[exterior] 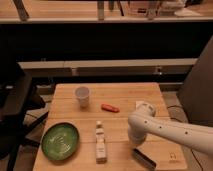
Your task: Push the eraser across the table
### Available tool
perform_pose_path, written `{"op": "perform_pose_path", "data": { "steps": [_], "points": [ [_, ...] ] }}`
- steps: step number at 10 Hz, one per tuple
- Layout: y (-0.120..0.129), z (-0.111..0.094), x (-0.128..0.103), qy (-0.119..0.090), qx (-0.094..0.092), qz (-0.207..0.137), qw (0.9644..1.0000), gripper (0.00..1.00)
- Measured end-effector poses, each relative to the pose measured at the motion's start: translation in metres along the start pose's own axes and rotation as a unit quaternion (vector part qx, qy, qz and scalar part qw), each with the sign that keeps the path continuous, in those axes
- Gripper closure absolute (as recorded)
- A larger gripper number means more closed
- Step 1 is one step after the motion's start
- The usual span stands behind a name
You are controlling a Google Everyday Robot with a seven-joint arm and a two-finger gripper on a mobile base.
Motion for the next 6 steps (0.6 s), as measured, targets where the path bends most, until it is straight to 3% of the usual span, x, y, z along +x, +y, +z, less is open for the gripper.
{"op": "perform_pose_path", "data": {
  "steps": [6],
  "points": [
    [-0.0044, -0.0037, -0.0121, 0.004, 0.0, -0.021, 0.9998, 0.97]
  ]
}}
